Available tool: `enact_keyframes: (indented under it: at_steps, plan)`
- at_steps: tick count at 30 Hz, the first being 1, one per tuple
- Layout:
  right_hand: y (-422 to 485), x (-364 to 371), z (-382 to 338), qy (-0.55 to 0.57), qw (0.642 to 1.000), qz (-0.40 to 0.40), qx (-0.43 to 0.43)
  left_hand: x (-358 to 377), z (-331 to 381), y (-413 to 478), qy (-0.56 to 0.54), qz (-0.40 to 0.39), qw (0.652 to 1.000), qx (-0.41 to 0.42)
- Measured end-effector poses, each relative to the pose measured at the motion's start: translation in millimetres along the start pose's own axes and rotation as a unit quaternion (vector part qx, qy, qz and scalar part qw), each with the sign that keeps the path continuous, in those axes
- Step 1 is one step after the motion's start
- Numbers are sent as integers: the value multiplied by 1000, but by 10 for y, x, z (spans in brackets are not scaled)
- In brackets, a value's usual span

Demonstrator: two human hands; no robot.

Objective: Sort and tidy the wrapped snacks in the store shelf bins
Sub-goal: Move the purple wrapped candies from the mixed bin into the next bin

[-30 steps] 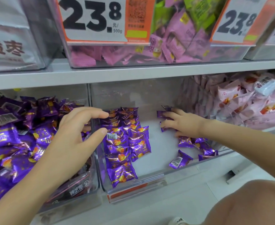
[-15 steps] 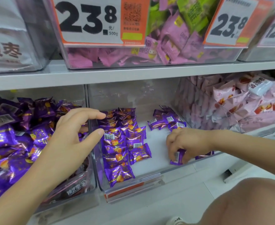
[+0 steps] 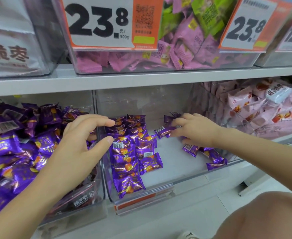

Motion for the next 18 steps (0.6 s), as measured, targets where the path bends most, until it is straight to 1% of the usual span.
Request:
enact_keyframes:
  at_steps: [2, 4, 6, 8, 10, 12, 13, 15, 16, 18]
  plan:
    - [130, 60, -98, -25, 999, -25, -29, 1, 0, -1, -2, 0, 1000, -2]
    - [234, 204, -142, -64, 996, -56, -32, 1, 0, 2, -6, 1, 1000, -2]
    - [233, 285, -107, -75, 995, -65, 4, 3, 6, 4, -7, 2, 1000, 1]
    - [183, 320, -38, -93, 995, -22, 31, 5, 1, 3, -9, 3, 1000, 2]
    - [111, 311, 12, -117, 989, -38, 77, 5, 0, -2, -13, 2, 1000, 0]
    - [89, 390, 2, -129, 987, -49, 83, 3, 0, -7, -15, 1, 1000, -2]
    - [83, 400, 3, -128, 987, -50, 85, 3, -3, -8, -14, 2, 1000, -2]
    - [84, 385, 18, -88, 992, -11, 87, 3, 4, -3, -12, 1, 1000, -4]
    - [98, 369, 12, -74, 993, 23, 85, 0, 9, 0, -12, 0, 1000, -5]
    - [132, 196, -81, -30, 996, 31, 77, -3, 21, 1, -13, -3, 1000, -5]
Point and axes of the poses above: each hand's wrist, its own y-axis towards the middle knuckle, its own x-axis out of the palm, z = x × y, the point moved 2 cm from there along y, towards the middle knuckle, and after that the axes turned 3 degrees about -y, right-handed, at the moved point
